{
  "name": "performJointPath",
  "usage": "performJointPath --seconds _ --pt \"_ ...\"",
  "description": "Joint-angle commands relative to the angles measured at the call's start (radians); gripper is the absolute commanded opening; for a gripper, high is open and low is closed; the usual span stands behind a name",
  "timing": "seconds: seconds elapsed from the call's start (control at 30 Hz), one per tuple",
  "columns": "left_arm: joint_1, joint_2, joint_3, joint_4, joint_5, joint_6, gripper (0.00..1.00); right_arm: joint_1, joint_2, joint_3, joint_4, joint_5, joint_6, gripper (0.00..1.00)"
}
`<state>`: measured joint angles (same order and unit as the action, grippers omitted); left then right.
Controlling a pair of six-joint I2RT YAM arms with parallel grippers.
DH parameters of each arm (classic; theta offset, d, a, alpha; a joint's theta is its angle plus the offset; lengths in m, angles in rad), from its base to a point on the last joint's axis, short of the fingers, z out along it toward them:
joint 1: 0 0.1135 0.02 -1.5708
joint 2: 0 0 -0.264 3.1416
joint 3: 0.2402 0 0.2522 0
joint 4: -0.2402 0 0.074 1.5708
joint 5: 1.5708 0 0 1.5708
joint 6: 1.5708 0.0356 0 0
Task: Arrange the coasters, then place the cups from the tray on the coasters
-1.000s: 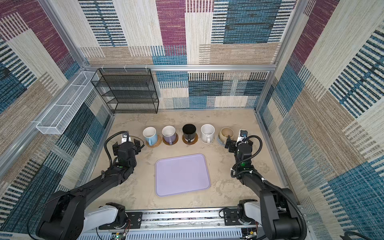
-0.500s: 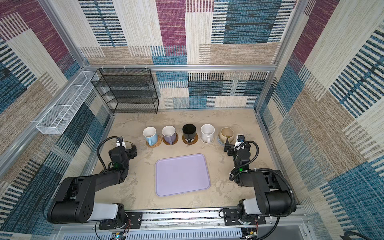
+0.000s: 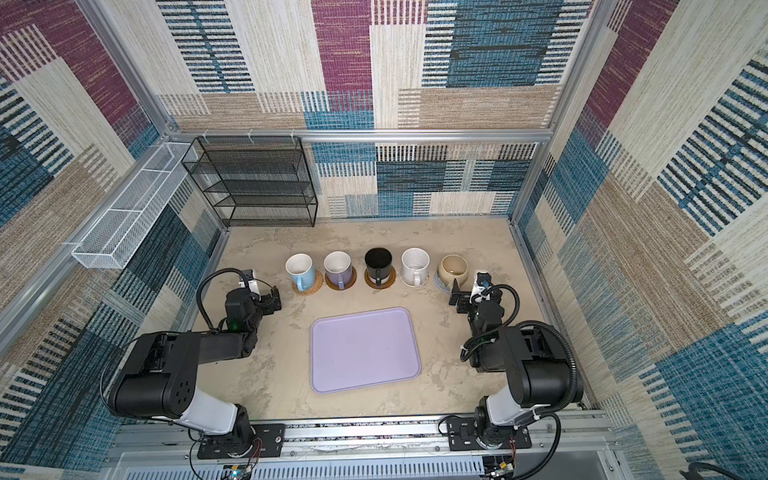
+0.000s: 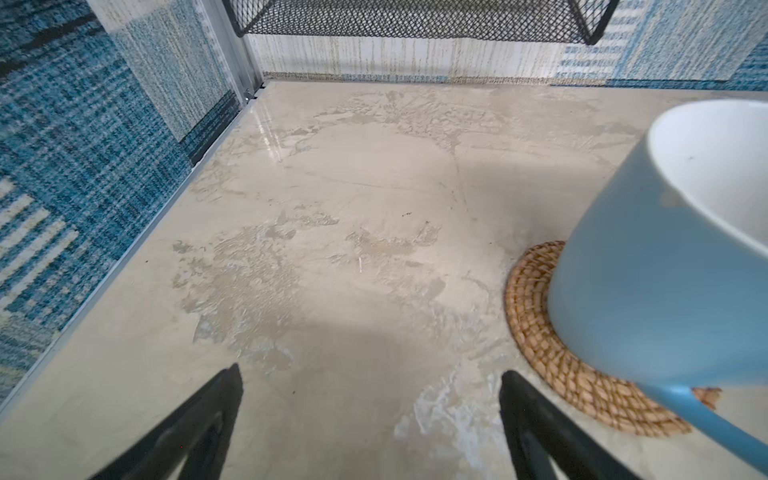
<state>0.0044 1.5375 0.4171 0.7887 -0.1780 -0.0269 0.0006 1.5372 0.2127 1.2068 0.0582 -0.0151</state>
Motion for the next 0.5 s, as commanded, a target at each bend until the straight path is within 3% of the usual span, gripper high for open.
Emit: performJointPath --seconds 0.0,0.47 --pt "0.001 -0.005 0.006 0.017 0.016 -0.001 0.99 -0.001 0.001 -0.004 0.082 -0.014 0.011 1.00" --pt "0.000 0.011 0.019 0.016 0.021 0.005 0.99 -0.001 -0.002 -0.011 0.092 -0.013 0.010 1.00"
